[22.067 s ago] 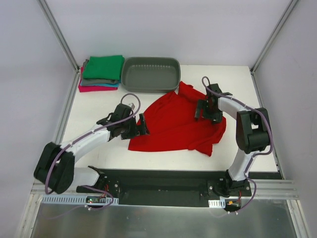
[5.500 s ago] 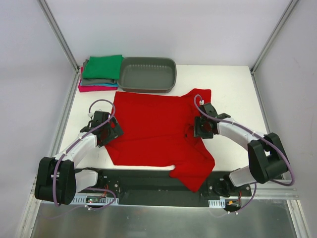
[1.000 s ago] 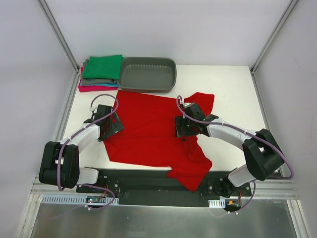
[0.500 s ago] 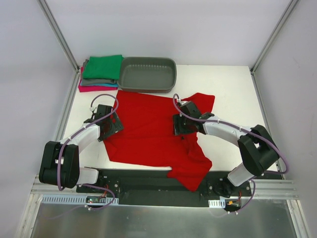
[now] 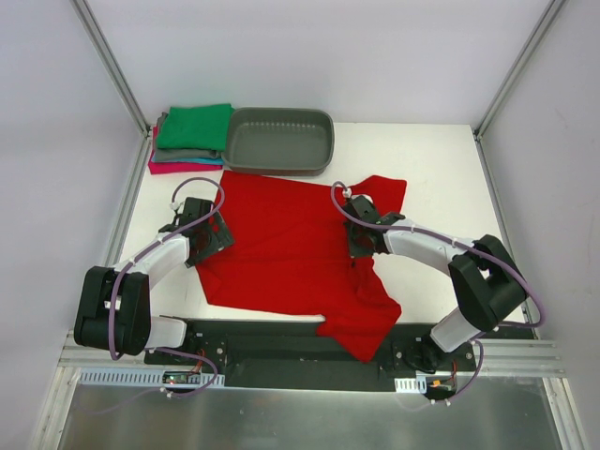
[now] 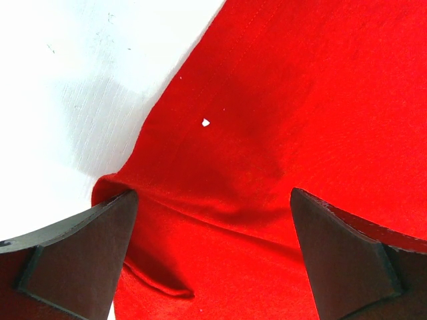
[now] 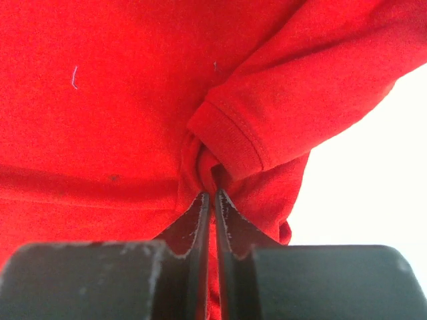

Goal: Fold and stack the t-shirts
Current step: Flatten out the tshirt

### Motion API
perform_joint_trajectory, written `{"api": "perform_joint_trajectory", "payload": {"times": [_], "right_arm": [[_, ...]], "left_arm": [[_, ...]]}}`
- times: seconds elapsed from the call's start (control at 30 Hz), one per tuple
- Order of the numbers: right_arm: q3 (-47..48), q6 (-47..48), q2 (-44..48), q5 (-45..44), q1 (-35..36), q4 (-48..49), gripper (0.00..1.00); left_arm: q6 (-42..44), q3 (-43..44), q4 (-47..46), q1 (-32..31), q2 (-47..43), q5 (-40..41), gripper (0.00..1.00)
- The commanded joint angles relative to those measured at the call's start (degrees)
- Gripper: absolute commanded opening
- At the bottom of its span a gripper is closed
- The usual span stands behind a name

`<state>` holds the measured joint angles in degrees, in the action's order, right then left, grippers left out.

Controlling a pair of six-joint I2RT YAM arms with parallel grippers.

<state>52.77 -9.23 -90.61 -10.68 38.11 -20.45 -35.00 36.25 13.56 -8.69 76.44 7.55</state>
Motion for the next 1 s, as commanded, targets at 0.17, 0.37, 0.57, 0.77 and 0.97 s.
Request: {"api": "perform_joint_trajectory", "payload": {"times": [0.17, 0.37, 0.57, 0.77, 0.97], "right_arm": [[2.15, 1.50, 4.56, -4.16, -3.91, -6.25, 0.01], [4.26, 6.32, 5.88, -14.27, -11.38, -16.90, 0.01], [6.11, 10.45, 0.97, -20.69, -17.88, -17.43, 0.01], [11.11, 12.40, -5.62, -28.16, -22.28, -18.75, 0.03], [14.63, 15.56, -10.90, -21.24, -25.89, -13.92, 0.10]], "left_arm": [[0.02, -2.76, 2.26, -0.10, 3.36, -3.24, 0.99], [0.37, -2.59, 2.43, -0.10, 3.53, -3.51, 0.99], [0.81, -2.50, 2.43, -0.10, 3.62, -3.68, 0.99], [1.17, -2.32, 2.52, -0.10, 3.80, -4.04, 0.99], [1.52, -2.24, 2.61, -0.10, 3.98, -4.74, 0.99]]}}
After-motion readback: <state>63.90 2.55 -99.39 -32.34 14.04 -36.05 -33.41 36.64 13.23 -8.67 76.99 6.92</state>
